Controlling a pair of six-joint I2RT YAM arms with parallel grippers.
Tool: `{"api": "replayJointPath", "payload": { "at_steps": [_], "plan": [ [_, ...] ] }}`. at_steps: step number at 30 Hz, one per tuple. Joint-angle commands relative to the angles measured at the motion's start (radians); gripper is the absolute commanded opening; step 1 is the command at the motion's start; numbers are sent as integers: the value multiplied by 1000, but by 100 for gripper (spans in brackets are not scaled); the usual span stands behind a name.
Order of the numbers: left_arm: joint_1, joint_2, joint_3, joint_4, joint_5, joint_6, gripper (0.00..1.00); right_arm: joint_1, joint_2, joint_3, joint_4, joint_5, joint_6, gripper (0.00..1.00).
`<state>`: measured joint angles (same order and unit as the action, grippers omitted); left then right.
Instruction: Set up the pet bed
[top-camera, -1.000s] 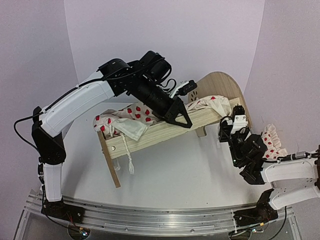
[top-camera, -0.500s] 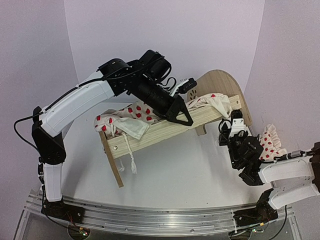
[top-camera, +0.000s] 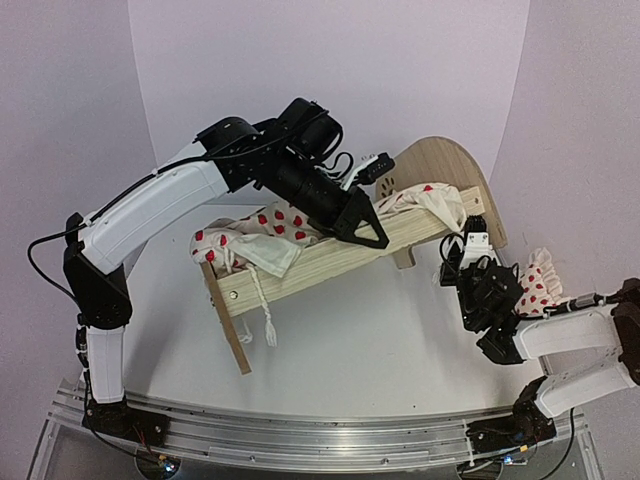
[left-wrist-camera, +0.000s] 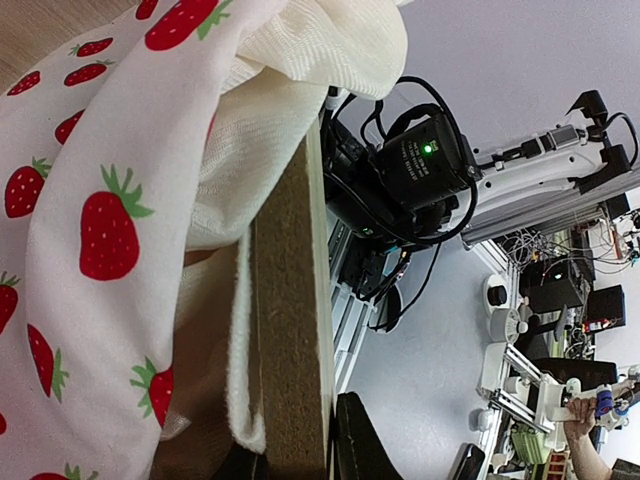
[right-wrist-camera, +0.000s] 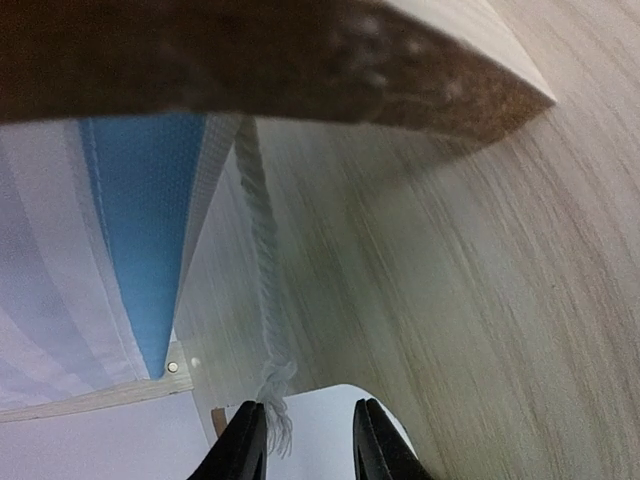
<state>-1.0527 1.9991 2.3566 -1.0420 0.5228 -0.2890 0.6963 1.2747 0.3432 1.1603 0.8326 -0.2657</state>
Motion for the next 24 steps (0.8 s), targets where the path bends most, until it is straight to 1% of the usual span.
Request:
{"api": "replayJointPath", "payload": {
  "at_steps": [1, 9, 13, 17, 22, 24],
  "plan": [
    [-3, -172, 118, 403, 17, 164, 0, -21, 26, 55, 51, 13, 34, 23],
    [-3, -177, 115, 399, 5, 175, 0, -21, 25, 50, 52, -17, 59, 9],
    [-3, -177, 115, 398, 1, 182, 0, -21, 17, 37, 44, -44, 86, 1],
    [-3, -177, 113, 396, -9, 191, 0, -21, -6, 21, 8, -91, 136, 0],
    [-3, -177, 108, 391, -27, 206, 0, -19, -68, 33, -163, -178, 229, 0],
    [-3, -179, 102, 387, -42, 216, 0, -18, -101, 29, -194, -202, 250, 0]
  ]
}}
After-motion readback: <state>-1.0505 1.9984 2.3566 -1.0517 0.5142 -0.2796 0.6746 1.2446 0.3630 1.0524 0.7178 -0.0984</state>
